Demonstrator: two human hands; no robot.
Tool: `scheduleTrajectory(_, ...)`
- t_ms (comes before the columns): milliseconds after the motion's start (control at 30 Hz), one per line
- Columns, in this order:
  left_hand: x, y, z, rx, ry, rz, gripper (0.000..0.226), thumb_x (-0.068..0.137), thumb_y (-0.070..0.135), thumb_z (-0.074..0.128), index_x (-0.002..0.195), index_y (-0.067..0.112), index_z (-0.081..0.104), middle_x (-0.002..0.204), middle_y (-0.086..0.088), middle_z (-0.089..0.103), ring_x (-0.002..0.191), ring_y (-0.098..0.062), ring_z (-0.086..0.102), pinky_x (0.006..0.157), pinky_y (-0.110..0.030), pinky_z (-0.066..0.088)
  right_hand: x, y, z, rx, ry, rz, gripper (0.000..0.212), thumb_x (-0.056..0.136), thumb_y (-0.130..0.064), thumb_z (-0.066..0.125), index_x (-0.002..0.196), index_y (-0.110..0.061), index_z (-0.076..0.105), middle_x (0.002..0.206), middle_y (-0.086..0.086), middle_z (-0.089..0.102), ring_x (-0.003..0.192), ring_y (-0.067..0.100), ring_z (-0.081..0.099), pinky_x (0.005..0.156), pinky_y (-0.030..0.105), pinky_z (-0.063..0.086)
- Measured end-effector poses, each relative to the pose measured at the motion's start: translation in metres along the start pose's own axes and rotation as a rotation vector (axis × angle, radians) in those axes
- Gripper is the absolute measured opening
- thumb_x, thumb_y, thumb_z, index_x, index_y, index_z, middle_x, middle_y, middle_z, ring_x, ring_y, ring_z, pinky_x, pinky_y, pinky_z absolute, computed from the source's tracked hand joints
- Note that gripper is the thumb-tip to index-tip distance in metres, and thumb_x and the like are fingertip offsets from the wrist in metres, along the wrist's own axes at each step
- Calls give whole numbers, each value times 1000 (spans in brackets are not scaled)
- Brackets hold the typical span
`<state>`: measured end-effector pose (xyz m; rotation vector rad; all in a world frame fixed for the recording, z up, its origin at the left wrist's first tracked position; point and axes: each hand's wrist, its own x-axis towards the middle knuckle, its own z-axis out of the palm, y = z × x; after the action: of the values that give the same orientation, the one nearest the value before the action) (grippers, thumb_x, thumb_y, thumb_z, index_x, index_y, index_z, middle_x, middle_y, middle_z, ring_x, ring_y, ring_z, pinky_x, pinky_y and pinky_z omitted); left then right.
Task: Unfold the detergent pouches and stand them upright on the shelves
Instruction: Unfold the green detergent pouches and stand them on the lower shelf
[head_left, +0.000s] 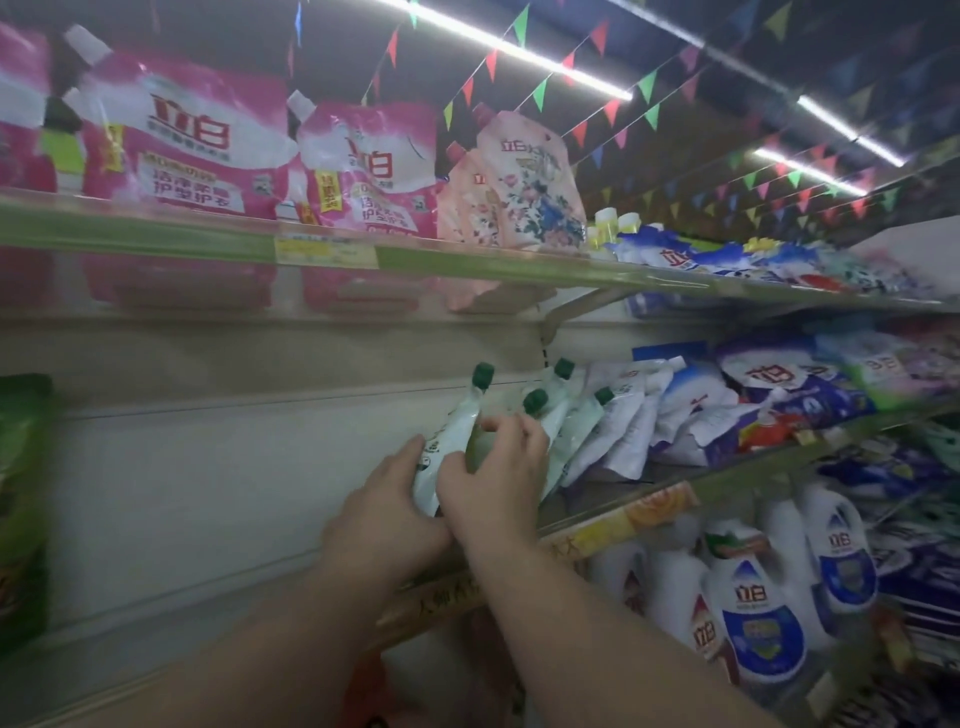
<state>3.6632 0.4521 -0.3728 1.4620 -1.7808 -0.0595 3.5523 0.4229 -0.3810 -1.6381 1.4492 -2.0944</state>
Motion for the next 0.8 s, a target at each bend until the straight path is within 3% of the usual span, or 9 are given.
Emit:
scheduleTrajectory(100, 5, -2, 2, 0, 0, -38, 97, 63, 76, 54, 153, 61, 18, 154, 19, 47, 131, -20, 55, 106, -48, 49, -5, 3, 4, 117, -20, 70, 33, 96, -27, 64, 126, -21, 51, 139, -4, 39, 109, 9, 44, 87, 18, 34)
scheduleTrajectory(267, 3, -6, 1, -127, 31, -38, 72, 76, 54, 67, 143, 59, 39, 119, 26, 65, 108, -9, 65, 93, -36, 54, -3, 6, 13, 211, -52, 135, 28, 100, -39, 56, 124, -24, 55, 124, -9, 46, 114, 14, 52, 93, 29, 41)
scheduleTrajectory(433, 10, -22, -8, -255, -38, -72, 60, 73, 46, 68, 128, 66, 51, 98, 32, 72, 90, -2, 71, 83, -35, 61, -8, -2, 24, 256, -75, 128, 12, 104, -44, 48, 112, -35, 51, 119, -9, 58, 102, 12, 57, 81, 31, 42)
scheduleTrajectory(600, 14, -46, -24, -390, -110, -78, 42, 86, 38, 75, 110, 66, 56, 96, 25, 75, 85, -6, 76, 81, -38, 63, -23, -5, 40, 66, -133, -32, 40, 104, -60, 38, 140, -46, 46, 132, -15, 57, 116, 12, 58, 95, 38, 49)
scheduleTrajectory(800, 17, -68, -28, -657, -149, -172, 58, 88, 43, 80, 138, 42, 50, 116, 3, 75, 98, -21, 78, 87, -45, 63, -26, -3, 47, -137, -301, -199, 47, 107, -63, 29, 153, -52, 31, 146, -9, 50, 127, 19, 58, 105, 45, 49)
